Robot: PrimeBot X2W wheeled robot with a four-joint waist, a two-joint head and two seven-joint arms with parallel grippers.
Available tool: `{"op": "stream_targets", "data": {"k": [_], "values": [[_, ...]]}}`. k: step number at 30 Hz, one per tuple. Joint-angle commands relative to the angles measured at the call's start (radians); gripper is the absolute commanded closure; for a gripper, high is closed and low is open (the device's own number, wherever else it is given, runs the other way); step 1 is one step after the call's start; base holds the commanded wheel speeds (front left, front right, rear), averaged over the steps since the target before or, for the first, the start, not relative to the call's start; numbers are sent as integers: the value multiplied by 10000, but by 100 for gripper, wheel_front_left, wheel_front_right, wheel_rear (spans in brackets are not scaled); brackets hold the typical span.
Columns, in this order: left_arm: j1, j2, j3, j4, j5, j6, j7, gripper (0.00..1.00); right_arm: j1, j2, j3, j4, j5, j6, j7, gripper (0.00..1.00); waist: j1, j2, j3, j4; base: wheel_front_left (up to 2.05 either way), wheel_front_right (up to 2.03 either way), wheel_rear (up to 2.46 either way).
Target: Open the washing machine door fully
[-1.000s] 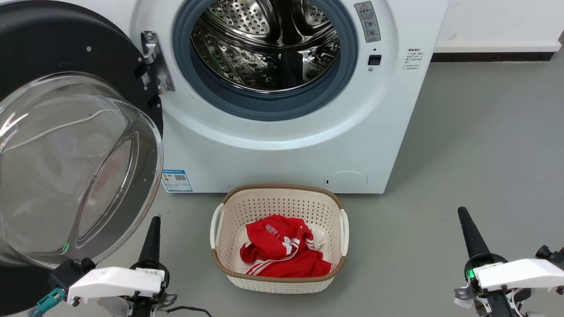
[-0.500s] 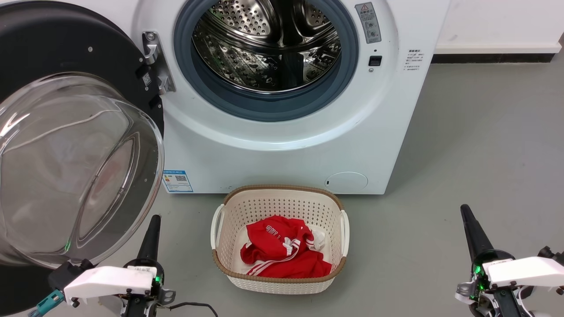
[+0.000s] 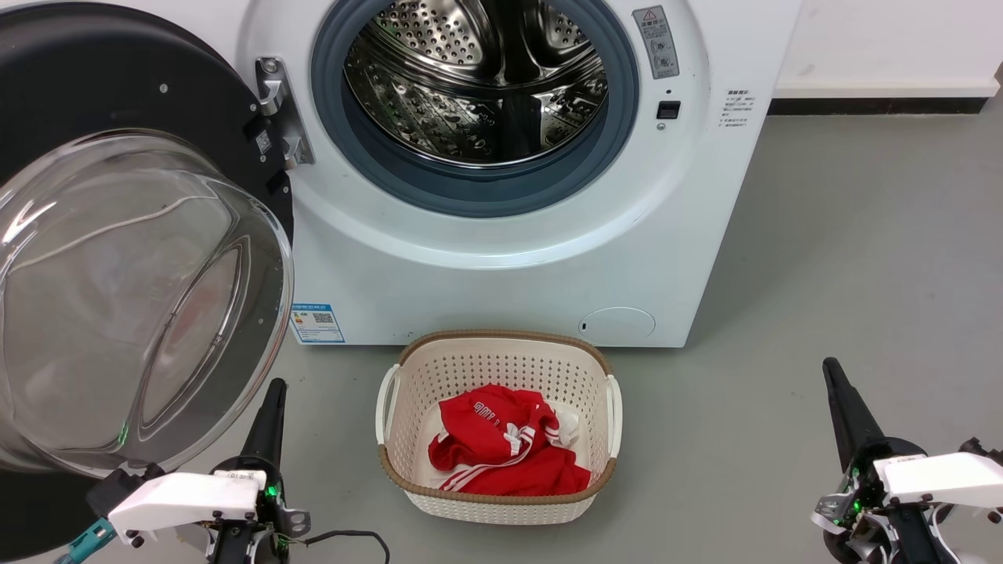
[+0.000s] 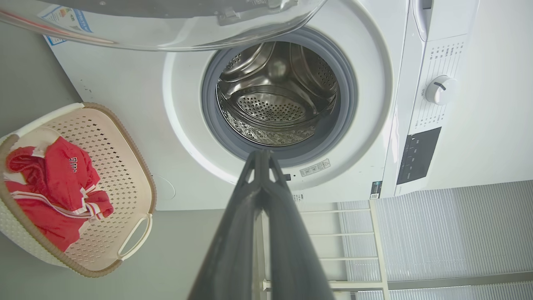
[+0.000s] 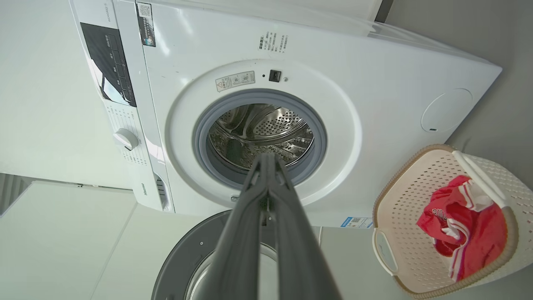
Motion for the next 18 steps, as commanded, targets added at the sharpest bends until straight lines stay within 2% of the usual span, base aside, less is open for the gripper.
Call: {"op": "stream_targets", "data": {"k": [1, 18], "values": [[-185, 0, 40, 13, -274, -52, 83, 100, -158, -14, -43, 13, 283, 1, 65, 100, 0, -1, -4, 3, 0, 0, 0], [-242, -7, 139, 139, -1563, -107, 411, 100, -250, 31, -211, 149, 1479, 0, 353, 100, 0, -1, -38, 26, 0, 0, 0]]}}
